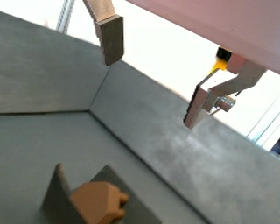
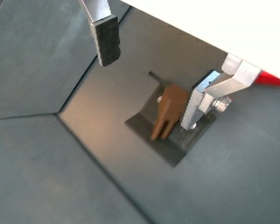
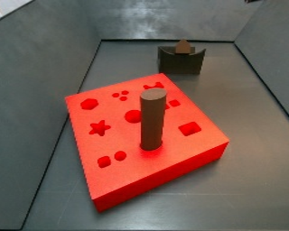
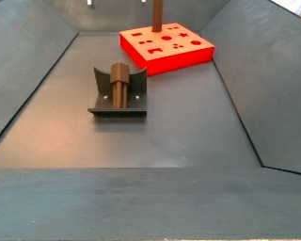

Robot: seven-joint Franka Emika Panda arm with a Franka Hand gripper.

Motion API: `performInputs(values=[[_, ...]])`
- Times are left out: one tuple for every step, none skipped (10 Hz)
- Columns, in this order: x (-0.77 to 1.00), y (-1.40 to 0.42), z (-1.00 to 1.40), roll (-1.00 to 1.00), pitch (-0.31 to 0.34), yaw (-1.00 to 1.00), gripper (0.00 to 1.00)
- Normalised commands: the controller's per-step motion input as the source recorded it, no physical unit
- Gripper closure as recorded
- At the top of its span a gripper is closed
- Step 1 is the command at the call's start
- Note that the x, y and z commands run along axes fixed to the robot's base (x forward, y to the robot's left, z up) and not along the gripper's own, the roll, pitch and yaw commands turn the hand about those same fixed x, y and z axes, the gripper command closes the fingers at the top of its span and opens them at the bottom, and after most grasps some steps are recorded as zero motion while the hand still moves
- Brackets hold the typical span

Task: Pick up the 3 prong object. Move up. Place the 3 prong object on the fixture. Regrasp the 3 prong object. Move to above the board. Insert the 3 prong object.
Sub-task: Regrasp the 3 prong object.

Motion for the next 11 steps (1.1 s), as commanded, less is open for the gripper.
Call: performInputs(values=[[0.15,-0.05,-0.03,0.93,0.216,0.22,0.0],[0.15,-0.05,-0.03,0.81,0.199,0.23,0.0],[0.17,-0.06,-0.03,0.63,0.163,0.24,0.0],[0.19,-0.06,-0.03,0.4,0.119,0.26,0.0],[0.2,-0.05,-0.02,0.3,0.098,0.26,0.0],[0.2,-0.04,-0.02,0.2,0.053,0.24,0.0],[0.18,-0.05,-0.02,0.17,0.012,0.22,0.0],[0.16,-0.05,-0.02,0.16,-0.004,0.2,0.0],[0.06,0.07,-1.0,0.07,-0.008,0.17,0.0],[0.06,0.07,-1.0,0.07,-0.011,0.14,0.0],[0.07,0.06,-1.0,0.07,-0.04,0.12,0.0]])
